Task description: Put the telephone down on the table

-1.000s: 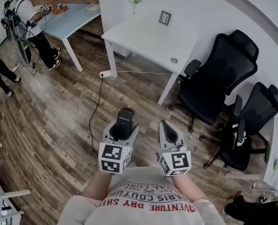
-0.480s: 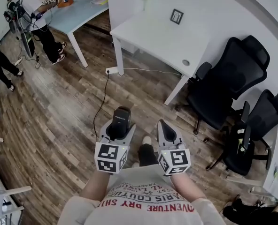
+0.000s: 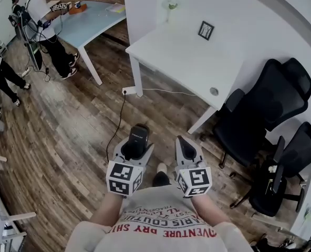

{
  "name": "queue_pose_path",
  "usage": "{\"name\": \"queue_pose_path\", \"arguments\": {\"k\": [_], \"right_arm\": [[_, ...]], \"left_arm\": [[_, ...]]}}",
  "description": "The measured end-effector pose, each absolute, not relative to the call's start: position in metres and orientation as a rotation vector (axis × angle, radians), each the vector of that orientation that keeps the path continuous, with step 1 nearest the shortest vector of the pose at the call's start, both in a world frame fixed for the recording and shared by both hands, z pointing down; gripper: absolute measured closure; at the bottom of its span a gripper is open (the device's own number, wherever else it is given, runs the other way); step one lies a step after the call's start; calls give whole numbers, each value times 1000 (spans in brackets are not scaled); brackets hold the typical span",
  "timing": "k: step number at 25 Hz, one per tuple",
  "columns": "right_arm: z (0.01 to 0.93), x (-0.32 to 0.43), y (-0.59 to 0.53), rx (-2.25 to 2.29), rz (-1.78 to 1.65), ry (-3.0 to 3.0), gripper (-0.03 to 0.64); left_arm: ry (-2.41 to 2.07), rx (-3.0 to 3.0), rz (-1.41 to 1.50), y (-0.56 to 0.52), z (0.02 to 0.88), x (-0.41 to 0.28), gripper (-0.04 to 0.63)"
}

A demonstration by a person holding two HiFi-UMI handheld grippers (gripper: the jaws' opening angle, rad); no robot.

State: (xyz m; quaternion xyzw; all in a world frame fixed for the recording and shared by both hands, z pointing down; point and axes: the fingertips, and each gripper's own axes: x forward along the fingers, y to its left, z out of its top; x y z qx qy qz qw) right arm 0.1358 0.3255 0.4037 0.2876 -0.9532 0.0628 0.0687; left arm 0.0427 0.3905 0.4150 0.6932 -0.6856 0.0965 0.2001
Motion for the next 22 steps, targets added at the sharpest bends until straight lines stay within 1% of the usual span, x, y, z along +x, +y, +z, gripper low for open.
{"name": "queue_pose_path", "arguments": {"k": [11,16,22], "right_arm": [[397,108,187,906,156,-2861,592],[406,99,148,958,175,-2833,592],[420,71,108,1053,181,-2779,592]], "left_arm": [[-1892,1991,297,251,410,8,311],[-1836,2024,317,209,420,-2,311],[-1738,2111,340,154,431,-30,311]]}}
